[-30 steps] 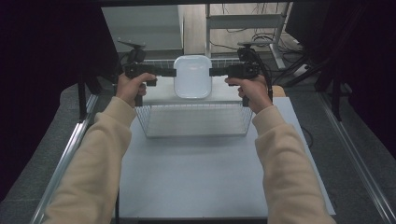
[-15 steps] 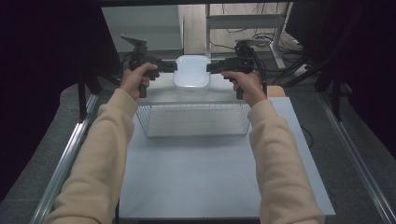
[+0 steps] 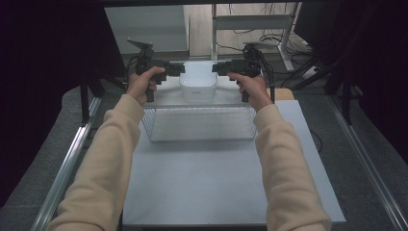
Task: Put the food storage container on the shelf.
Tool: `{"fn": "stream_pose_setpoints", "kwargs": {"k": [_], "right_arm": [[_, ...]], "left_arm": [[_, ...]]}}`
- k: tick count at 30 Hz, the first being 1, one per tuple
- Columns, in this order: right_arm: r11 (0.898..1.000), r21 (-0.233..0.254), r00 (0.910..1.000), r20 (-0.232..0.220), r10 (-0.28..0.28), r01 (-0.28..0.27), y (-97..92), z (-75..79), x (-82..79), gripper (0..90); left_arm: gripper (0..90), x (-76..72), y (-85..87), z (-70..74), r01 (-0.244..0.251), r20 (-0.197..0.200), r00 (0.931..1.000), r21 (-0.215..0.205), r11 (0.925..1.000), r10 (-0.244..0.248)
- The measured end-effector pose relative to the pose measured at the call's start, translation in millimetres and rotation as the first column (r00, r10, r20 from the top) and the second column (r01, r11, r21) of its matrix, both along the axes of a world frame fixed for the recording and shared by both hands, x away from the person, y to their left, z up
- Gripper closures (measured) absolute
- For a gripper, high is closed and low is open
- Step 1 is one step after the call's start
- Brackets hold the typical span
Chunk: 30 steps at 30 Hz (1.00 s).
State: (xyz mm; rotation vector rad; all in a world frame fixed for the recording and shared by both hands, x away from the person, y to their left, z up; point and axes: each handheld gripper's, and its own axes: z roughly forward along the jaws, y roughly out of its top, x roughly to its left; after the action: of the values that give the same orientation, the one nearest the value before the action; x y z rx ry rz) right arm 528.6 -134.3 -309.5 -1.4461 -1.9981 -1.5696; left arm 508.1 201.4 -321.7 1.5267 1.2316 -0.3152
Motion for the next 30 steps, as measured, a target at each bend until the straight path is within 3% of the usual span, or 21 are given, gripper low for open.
{"fn": "stream_pose_setpoints", "kwargs": {"k": [1,2,4,5,6,9,10,11,13,15,16,17,18,21,23,24,28,29,30], "right_arm": [[1.000,-0.007,0.9997,0.023,-0.007,0.007,-0.6,2.5,-2.4,48.1],[1.000,-0.007,0.9997,0.023,-0.007,0.007,-0.6,2.5,-2.4,48.1],[0.999,-0.038,0.9979,0.064,-0.011,0.014,-2.0,7.7,-7.9,44.5],[0.998,-0.052,0.9940,0.108,-0.013,0.019,-4.9,11.8,-14.4,42.4],[0.998,-0.052,0.9940,0.108,-0.013,0.019,-4.9,11.8,-14.4,42.4],[0.996,-0.086,0.9856,0.169,0.001,0.014,-11.4,16.9,-28.2,38.5],[0.996,-0.086,0.9856,0.169,0.001,0.014,-11.4,16.9,-28.2,38.5],[0.993,-0.117,0.9765,0.215,0.014,0.011,-14.8,18.3,-38.9,38.7],[0.992,-0.124,0.9725,0.232,0.021,0.009,-16.2,18.5,-42.4,38.3],[0.989,-0.145,0.9617,0.271,0.039,0.001,-21.3,19.0,-56.2,36.4],[0.989,-0.145,0.9617,0.271,0.039,0.001,-21.3,19.0,-56.2,36.4],[0.988,-0.153,0.9550,0.292,0.054,-0.009,-25.9,19.0,-67.9,35.1],[0.988,-0.153,0.9550,0.292,0.054,-0.009,-25.9,19.0,-67.9,35.1],[0.985,-0.173,0.9447,0.319,0.075,-0.020,-32.0,17.5,-83.5,33.8],[0.981,-0.192,0.9300,0.354,0.098,-0.031,-39.9,12.9,-102.8,32.6],[0.981,-0.192,0.9300,0.354,0.098,-0.031,-39.9,12.9,-102.8,32.6],[0.976,-0.213,0.9154,0.385,0.119,-0.037,-49.4,0.6,-125.1,30.6],[0.975,-0.217,0.9109,0.391,0.132,-0.048,-55.0,-10.5,-137.9,29.7],[0.975,-0.217,0.9109,0.391,0.132,-0.048,-55.0,-10.5,-137.9,29.7]], "left_arm": [[52.7,-4.7,-0.7,4.9,-0.011,0.034,0.9994,0.023,0.9997,0.010],[49.4,-4.7,-0.7,4.9,-0.011,0.034,0.9994,0.023,0.9997,0.010],[46.7,-10.2,-0.4,9.6,-0.017,0.066,0.9977,0.038,0.9991,0.015],[43.3,-17.2,0.1,14.8,-0.026,0.102,0.9946,0.062,0.9977,0.019],[42.0,-17.2,0.1,14.8,-0.026,0.102,0.9946,0.062,0.9977,0.019],[38.0,-34.7,-0.7,23.4,-0.041,0.173,0.9847,0.104,0.9937,0.022],[37.4,-34.7,-0.7,23.4,-0.041,0.173,0.9847,0.104,0.9937,0.022],[36.7,-43.2,-0.5,25.1,-0.043,0.199,0.9798,0.124,0.9914,0.017],[35.0,-47.9,0.1,25.6,-0.035,0.207,0.9784,0.139,0.9896,0.005],[34.0,-66.2,1.9,25.7,-0.035,0.246,0.9693,0.185,0.9821,-0.011],[33.6,-66.2,1.9,25.7,-0.035,0.246,0.9693,0.185,0.9821,-0.011],[33.3,-72.8,2.9,25.1,-0.038,0.261,0.9653,0.202,0.9787,-0.016],[33.3,-77.9,3.8,24.5,-0.040,0.270,0.9625,0.215,0.9758,-0.020],[31.9,-101.9,8.1,18.2,-0.049,0.305,0.9518,0.250,0.9671,-0.030],[30.5,-117.9,10.6,12.2,-0.060,0.332,0.9427,0.274,0.9599,-0.036],[30.5,-126.1,11.8,8.5,-0.063,0.342,0.9390,0.283,0.9571,-0.040],[28.6,-157.4,16.1,-9.5,-0.074,0.370,0.9276,0.308,0.9484,-0.048],[28.0,-170.0,17.8,-19.1,-0.077,0.378,0.9245,0.318,0.9450,-0.051],[27.8,-170.0,17.8,-19.1,-0.077,0.378,0.9245,0.318,0.9450,-0.051]]}}
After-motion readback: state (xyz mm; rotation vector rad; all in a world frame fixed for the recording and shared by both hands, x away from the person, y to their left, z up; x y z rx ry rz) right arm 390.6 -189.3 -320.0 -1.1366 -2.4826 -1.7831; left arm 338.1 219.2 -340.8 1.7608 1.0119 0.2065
